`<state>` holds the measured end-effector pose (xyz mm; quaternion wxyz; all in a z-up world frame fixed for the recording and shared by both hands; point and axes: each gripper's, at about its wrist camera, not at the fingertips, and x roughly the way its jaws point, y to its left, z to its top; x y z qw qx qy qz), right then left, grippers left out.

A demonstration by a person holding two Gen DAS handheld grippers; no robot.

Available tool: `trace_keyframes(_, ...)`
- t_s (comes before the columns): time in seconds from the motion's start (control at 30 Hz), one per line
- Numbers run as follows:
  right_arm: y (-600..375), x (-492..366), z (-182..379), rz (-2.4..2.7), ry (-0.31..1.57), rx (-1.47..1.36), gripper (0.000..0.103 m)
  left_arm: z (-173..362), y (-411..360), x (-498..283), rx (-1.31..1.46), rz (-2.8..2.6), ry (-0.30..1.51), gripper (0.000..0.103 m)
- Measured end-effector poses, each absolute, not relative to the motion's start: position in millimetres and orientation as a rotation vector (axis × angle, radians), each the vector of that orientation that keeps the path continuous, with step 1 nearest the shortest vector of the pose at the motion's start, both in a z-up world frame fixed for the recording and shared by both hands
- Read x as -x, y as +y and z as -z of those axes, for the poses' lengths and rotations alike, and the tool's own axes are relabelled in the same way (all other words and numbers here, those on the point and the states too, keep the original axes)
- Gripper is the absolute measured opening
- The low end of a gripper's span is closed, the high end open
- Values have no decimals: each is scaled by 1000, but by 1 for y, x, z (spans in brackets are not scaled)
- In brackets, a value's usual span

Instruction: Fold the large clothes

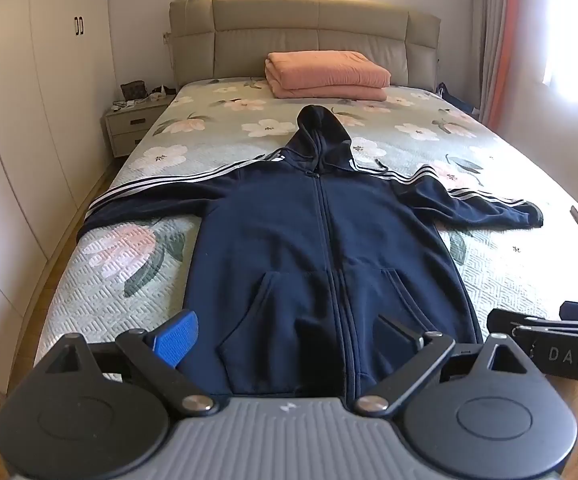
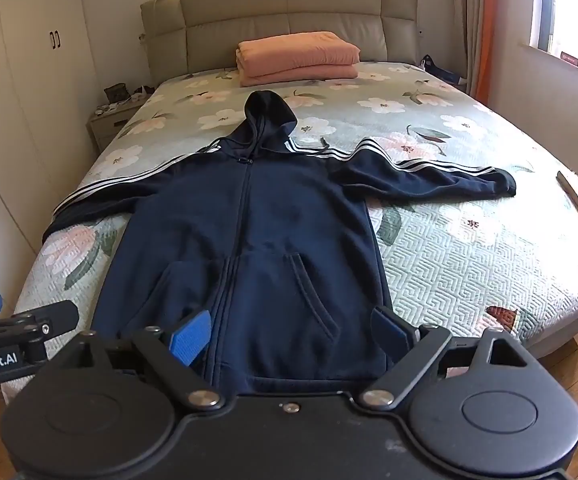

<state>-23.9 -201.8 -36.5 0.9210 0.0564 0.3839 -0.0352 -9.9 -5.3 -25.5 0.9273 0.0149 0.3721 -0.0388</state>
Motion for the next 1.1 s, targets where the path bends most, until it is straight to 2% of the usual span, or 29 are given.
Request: trace_keyframes(1.1,-206,16,45,40,850,-191,103,36,-5,0,-21,75,796,96)
